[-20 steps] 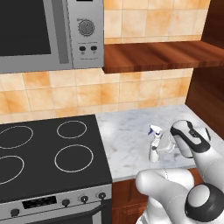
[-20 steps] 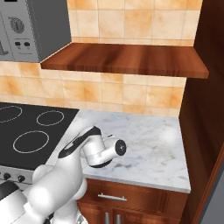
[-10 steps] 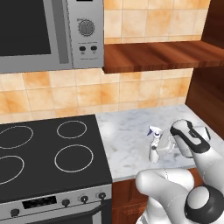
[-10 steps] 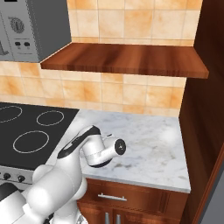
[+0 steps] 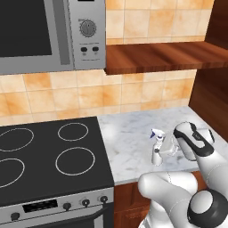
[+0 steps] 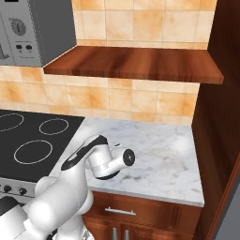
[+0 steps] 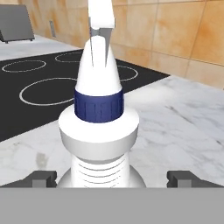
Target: Move the cutting board and knife to the sink. Then move spray from the shelves to the counter.
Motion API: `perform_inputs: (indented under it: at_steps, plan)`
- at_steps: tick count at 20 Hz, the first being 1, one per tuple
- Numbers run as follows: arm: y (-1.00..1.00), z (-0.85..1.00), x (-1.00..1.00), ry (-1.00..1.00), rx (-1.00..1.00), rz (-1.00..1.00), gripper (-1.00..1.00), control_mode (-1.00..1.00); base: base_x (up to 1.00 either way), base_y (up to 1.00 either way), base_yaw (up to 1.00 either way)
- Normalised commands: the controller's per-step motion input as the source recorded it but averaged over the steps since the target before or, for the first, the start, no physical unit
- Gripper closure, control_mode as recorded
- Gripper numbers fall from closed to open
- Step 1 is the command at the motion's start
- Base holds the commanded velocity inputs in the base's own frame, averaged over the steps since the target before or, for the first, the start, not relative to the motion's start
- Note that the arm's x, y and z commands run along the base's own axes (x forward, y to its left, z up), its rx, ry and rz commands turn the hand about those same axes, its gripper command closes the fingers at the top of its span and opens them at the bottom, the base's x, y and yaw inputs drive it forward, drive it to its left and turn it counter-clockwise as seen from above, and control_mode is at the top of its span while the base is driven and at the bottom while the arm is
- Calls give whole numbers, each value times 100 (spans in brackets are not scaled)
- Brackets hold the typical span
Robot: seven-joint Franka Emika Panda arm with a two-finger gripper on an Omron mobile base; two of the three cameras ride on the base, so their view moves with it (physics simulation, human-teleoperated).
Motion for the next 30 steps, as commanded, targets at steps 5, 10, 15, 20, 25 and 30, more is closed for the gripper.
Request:
perform_inputs:
  at_steps: [5, 10, 15, 20, 25, 30]
  plan:
    - [1, 5, 0, 0, 0, 0, -100, -100, 0, 0, 0]
    - [0, 8, 0, 0, 1, 0, -100, -100, 0, 0, 0]
    - [0, 2, 0, 5, 0, 0, -100, -100, 0, 0, 0]
    - [-4, 0, -7, 8, 0, 0, -100, -100, 0, 0, 0]
    - [-16, 1, -2, 4, 1, 0, -100, -100, 0, 0, 0]
    - [-14, 6, -4, 0, 3, 0, -100, -100, 0, 0, 0]
